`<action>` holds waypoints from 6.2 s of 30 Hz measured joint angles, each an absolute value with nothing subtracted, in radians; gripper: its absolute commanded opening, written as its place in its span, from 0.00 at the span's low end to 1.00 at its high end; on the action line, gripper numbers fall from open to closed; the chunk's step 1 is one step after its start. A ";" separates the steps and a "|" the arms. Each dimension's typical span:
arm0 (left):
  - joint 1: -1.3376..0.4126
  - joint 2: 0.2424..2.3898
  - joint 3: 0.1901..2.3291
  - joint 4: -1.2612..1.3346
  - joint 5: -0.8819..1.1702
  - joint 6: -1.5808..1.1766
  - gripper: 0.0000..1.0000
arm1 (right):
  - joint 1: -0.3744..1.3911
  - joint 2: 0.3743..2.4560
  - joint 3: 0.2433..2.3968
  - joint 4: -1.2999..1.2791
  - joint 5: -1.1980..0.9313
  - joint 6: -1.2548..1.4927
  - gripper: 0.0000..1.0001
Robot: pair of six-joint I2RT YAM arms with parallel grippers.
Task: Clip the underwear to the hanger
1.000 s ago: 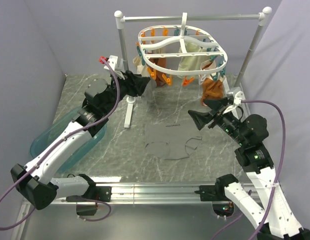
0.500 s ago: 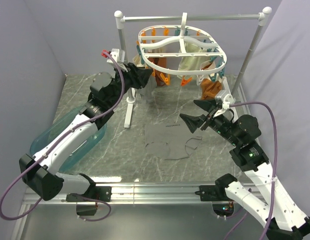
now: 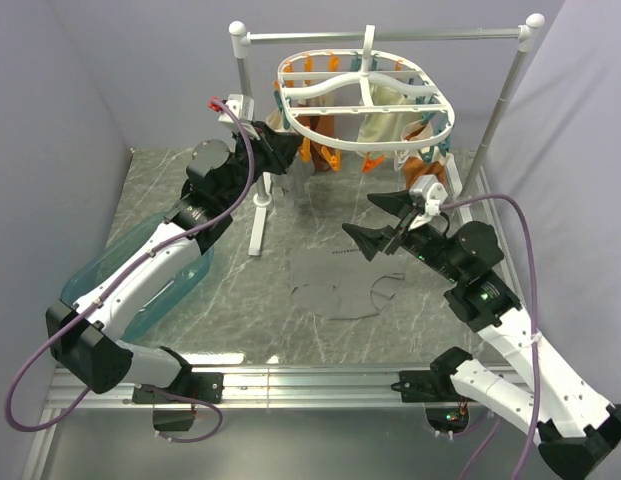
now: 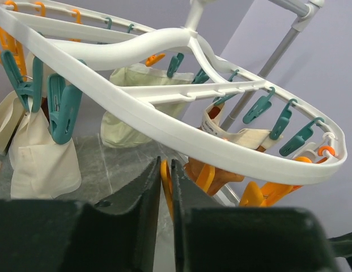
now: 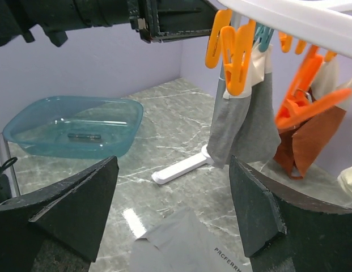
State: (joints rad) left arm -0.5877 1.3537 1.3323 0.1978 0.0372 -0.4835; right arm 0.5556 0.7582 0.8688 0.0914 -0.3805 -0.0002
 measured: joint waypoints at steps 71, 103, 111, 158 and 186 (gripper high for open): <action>-0.535 1.181 1.279 0.007 0.316 -0.568 0.62 | 0.750 1.269 1.049 0.531 -0.087 -0.178 0.00; -0.571 1.275 1.282 0.163 0.292 -0.535 0.41 | 0.746 1.270 1.049 0.532 -0.091 -0.171 0.00; -0.580 1.277 1.273 0.184 0.273 -0.552 0.08 | 0.746 1.271 1.050 0.533 -0.078 -0.162 0.12; -0.579 1.293 1.210 0.315 0.230 -0.629 0.42 | 0.723 1.327 1.115 0.479 -0.095 -0.192 0.00; -0.595 1.307 1.205 0.362 0.203 -0.643 0.00 | 0.712 1.216 1.007 0.377 -0.169 -0.169 0.66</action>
State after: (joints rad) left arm -0.5945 1.3071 1.2045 0.3622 0.2028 -0.6430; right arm 0.7116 1.2163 1.0069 0.3771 -0.1692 -0.1692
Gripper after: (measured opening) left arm 0.069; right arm 0.624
